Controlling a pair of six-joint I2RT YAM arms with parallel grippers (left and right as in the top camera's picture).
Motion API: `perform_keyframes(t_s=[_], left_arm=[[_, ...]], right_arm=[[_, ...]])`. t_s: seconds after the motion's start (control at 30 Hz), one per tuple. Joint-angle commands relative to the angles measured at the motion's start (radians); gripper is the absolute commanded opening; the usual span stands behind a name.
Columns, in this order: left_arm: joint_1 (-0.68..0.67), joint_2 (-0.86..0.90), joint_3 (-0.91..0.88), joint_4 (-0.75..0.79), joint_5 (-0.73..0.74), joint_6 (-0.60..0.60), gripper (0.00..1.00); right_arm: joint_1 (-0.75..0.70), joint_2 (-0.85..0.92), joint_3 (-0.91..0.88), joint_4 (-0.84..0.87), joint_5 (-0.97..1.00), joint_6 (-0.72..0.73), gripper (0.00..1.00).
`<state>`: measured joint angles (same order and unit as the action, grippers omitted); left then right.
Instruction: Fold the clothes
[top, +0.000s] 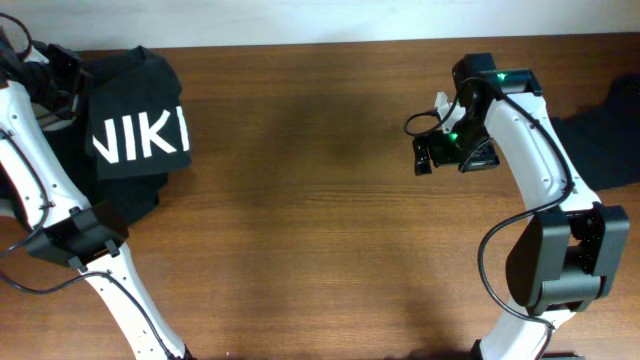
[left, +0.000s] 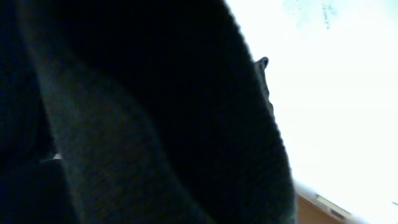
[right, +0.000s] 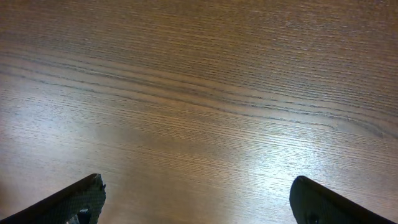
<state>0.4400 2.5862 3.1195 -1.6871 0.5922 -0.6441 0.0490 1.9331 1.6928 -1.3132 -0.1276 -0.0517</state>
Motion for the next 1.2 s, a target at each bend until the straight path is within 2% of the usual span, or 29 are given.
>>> perform_keyframes(t_s=[0.0,0.07,0.2,0.33,0.43,0.57,0.7,0.87,0.97,1.0,1.03,1.07,1.13,1.17], left_arm=[[-0.021,-0.135,0.015,-0.001,-0.044,0.056,0.00],[-0.058,-0.189,0.002,-0.001,-0.085,0.066,0.00],[-0.168,-0.276,-0.085,-0.001,-0.296,0.073,0.00],[-0.235,-0.426,-0.372,-0.001,-0.583,0.072,0.00],[-0.235,-0.481,-0.529,0.016,-0.711,0.058,0.00],[-0.230,-0.474,-0.649,0.163,-0.739,0.092,0.00],[-0.214,-0.474,-0.779,0.231,-0.739,0.087,0.00],[-0.109,-0.474,-0.853,0.319,-0.741,0.077,0.00],[-0.031,-0.473,-0.930,0.448,-0.767,0.078,0.01],[-0.010,-0.473,-0.969,0.509,-0.787,0.085,0.17],[0.018,-0.473,-1.020,0.589,-0.798,0.129,0.46],[0.043,-0.473,-1.051,0.641,-0.803,0.158,0.62],[0.101,-0.475,-1.058,0.697,-0.795,0.177,0.81],[0.126,-0.480,-1.042,0.706,-0.769,0.227,0.86]], right_arm=[[-0.006,-0.010,0.019,0.000,0.013,0.007,0.99],[-0.006,-0.010,0.019,-0.001,0.013,0.008,0.99],[-0.006,-0.010,0.019,-0.008,0.013,0.007,0.99],[-0.006,-0.010,0.019,-0.008,0.013,0.007,0.99],[-0.006,-0.010,0.019,-0.008,0.013,0.007,0.99],[-0.006,-0.010,0.019,-0.008,0.013,0.007,0.99],[-0.006,-0.010,0.019,-0.008,0.012,0.008,0.99],[-0.006,-0.010,0.019,-0.009,0.013,0.008,0.99],[-0.006,-0.010,0.019,-0.009,0.012,0.008,0.99],[-0.006,-0.010,0.019,-0.010,0.012,0.008,0.99],[-0.006,-0.010,0.019,-0.015,0.012,0.008,0.99],[-0.006,-0.010,0.019,-0.021,0.012,0.007,0.99],[-0.006,-0.010,0.019,-0.028,0.013,0.007,0.99],[-0.006,-0.010,0.019,-0.028,0.013,0.007,0.99]])
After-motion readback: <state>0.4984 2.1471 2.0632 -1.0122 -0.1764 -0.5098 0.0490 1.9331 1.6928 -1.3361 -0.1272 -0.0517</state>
